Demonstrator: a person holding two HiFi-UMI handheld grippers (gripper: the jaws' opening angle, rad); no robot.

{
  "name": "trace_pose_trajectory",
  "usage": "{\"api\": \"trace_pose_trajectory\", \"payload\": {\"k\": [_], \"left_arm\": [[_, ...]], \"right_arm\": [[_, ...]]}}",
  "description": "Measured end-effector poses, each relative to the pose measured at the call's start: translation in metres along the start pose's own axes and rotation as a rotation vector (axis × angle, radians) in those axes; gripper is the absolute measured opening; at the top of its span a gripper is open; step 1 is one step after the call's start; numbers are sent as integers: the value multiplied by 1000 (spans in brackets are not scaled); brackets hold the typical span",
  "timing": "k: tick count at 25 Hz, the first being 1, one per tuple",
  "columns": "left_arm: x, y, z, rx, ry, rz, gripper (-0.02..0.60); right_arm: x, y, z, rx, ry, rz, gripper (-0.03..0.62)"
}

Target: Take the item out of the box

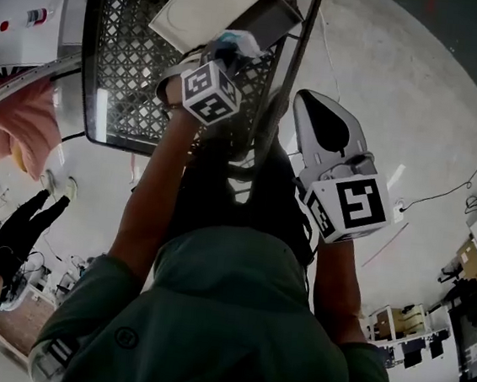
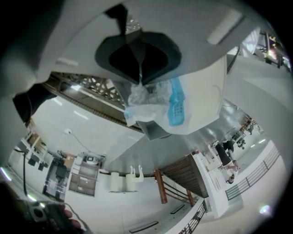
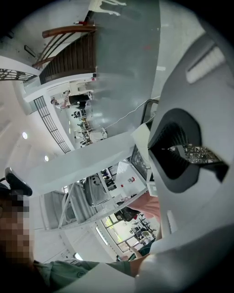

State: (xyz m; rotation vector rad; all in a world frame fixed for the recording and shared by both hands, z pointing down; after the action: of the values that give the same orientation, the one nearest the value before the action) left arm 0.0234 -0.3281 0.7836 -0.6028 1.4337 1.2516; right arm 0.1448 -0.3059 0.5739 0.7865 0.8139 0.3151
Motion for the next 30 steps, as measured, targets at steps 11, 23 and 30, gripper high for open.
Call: {"api": "trace_pose_trajectory", "payload": {"k": [11,23,30], "left_arm": [[81,-37,-25,18,4,173,12],[204,-34,-45,42,-37,366,12],[272,-44,-38,29,-73,445,12]], "right_arm": [[7,-42,-23,53,-18,46,5],[21,-73,-89,139,-24,110,5],[52,-90,-122,197,-25,154,5]]}}
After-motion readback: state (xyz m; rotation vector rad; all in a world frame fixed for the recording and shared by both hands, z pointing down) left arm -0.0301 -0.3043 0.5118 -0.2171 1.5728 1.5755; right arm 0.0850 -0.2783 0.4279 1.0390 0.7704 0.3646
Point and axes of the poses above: the fingertips, and each gripper's own axes: x backward along the fingers, z to its right, y out of its underside, the point moved 2 cm from there along x, backward along the fingers, and after that the axes turned 5 degrees about -x, right-handed, at the moved point
